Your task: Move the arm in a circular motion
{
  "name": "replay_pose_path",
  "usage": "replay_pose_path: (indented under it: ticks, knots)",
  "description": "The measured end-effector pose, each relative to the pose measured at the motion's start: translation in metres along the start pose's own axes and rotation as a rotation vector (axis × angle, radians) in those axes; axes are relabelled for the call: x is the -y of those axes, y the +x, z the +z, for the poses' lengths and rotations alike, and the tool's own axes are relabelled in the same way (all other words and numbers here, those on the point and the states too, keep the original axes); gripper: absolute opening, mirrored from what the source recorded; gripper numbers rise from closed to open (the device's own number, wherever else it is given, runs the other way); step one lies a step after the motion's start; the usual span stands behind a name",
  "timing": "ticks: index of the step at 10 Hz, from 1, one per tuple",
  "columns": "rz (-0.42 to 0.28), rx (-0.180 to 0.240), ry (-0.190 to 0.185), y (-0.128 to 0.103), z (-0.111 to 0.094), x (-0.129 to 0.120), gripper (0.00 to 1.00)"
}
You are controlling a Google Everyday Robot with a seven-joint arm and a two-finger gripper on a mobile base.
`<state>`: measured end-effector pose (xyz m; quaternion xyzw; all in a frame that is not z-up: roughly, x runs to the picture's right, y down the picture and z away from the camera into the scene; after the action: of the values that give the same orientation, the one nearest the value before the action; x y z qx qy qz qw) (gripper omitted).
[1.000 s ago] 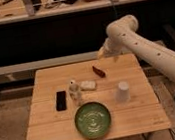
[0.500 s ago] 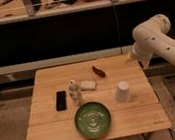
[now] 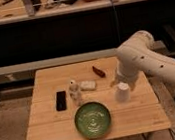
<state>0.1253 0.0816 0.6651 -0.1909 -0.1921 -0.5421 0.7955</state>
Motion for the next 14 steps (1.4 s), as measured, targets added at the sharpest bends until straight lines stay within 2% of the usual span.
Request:
replay_pose_path:
  ticks: [2,3,4,5,6,7,9,11,12,14]
  knots:
    - [-0.105,0.033,0.099,-0.010,0.005,0.062,0.60]
    - [-0.146,0.038,0.148,-0.001,0.011,0.089,0.60]
    - [-0.169,0.030,0.175,0.014,0.018,0.104,0.60]
    - [-0.185,-0.001,0.199,0.044,0.029,0.116,0.60]
    - [-0.181,-0.034,0.221,0.074,0.038,0.119,0.60]
    - [-0.168,-0.055,0.233,0.093,0.040,0.116,0.60]
    - [-0.112,-0.125,0.214,0.139,0.033,0.082,0.60]
    - [-0.049,-0.173,0.147,0.164,0.019,0.032,0.60]
    - [0.009,-0.182,0.087,0.167,0.014,-0.009,0.60]
    - [0.079,-0.167,0.018,0.157,0.012,-0.053,0.60]
